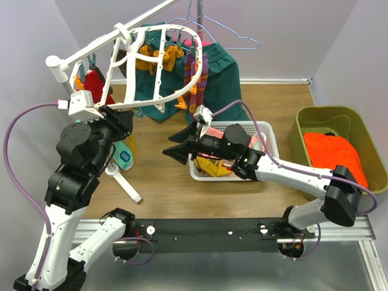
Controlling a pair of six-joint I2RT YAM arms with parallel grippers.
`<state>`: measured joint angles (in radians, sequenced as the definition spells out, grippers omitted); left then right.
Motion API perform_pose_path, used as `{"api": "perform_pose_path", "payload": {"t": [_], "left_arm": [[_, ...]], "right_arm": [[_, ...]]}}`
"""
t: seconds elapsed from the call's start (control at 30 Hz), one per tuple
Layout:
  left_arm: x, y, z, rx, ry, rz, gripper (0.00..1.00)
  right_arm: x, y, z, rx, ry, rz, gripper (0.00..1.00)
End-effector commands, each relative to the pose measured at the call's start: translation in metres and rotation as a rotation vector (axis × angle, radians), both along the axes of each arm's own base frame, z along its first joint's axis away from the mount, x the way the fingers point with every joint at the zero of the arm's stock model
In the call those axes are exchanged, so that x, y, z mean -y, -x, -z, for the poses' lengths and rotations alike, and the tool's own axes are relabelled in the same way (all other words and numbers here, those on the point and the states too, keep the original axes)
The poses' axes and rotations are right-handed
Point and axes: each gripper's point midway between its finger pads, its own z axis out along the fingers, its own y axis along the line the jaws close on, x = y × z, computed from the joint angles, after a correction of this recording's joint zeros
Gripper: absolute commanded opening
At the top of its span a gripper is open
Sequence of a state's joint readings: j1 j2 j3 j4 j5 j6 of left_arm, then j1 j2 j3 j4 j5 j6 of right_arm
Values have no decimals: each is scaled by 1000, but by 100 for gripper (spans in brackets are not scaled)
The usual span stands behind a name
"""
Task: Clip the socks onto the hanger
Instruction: Open the clamp at the hanger.
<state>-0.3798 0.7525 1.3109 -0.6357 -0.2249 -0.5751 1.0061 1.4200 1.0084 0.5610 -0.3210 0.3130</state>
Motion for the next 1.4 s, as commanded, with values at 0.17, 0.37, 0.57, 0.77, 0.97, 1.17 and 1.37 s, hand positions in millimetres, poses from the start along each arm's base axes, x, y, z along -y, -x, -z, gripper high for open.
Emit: {"api": "perform_pose_path", "payload": {"t": [0.17,0.37,0.57,0.77,0.97,1.17,1.37], "left_arm": [[-12,-9,3,23,-28,-74,31],[-11,-12,4,24,-39,-72,26],[-11,-9,-7,47,-33,-68,26],[-13,-7,-7,50,-40,-71,26],[-14,-5,-5,47,-46,-69,26],[-13,-4,-3,42,-48,-64,26],[-11,-3,-3,41,-49,-50,26]], "right_arm": [[-10,10,-22,62,-62,-80,68],[-21,1,-45,120,-123,-70,68],[-35,-26,-59,163,-175,25,68],[-48,-39,-61,193,-196,50,68],[-58,-52,-69,224,-214,77,69],[-62,-63,-70,226,-240,109,80],[-69,-64,-73,239,-250,84,81]]}}
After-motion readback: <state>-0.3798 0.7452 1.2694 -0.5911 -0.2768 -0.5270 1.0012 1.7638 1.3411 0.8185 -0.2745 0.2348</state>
